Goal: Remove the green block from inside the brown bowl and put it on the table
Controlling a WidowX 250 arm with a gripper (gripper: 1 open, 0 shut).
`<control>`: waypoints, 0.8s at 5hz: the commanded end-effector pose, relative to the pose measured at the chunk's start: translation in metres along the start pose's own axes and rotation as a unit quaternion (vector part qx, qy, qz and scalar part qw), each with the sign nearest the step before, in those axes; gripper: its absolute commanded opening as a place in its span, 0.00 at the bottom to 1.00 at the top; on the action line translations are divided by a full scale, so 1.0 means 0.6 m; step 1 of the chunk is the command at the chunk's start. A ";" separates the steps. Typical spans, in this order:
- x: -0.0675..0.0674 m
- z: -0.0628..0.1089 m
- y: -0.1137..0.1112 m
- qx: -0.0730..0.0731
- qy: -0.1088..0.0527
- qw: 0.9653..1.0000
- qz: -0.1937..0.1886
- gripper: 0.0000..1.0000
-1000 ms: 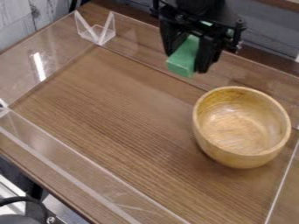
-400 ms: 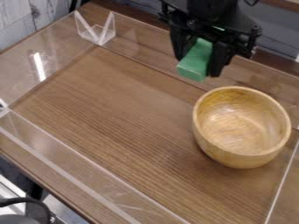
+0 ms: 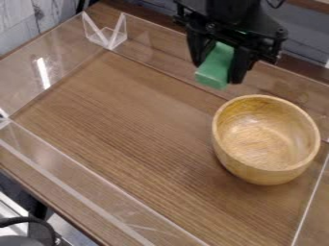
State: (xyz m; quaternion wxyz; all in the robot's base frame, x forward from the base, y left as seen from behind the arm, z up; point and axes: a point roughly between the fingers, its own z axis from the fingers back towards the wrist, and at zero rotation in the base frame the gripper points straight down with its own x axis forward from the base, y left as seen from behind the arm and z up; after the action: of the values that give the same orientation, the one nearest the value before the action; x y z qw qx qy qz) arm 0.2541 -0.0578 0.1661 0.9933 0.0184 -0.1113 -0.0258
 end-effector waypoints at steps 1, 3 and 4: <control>0.009 0.016 -0.002 -0.001 -0.030 1.000 -0.001 0.00; 0.011 0.012 -0.001 0.005 -0.037 0.999 0.009 0.00; 0.011 0.010 -0.003 0.008 -0.041 0.999 0.015 0.00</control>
State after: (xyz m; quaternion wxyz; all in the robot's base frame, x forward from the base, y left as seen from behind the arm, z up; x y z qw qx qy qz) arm 0.2570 -0.0591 0.1620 0.9912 0.0289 -0.1292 -0.0084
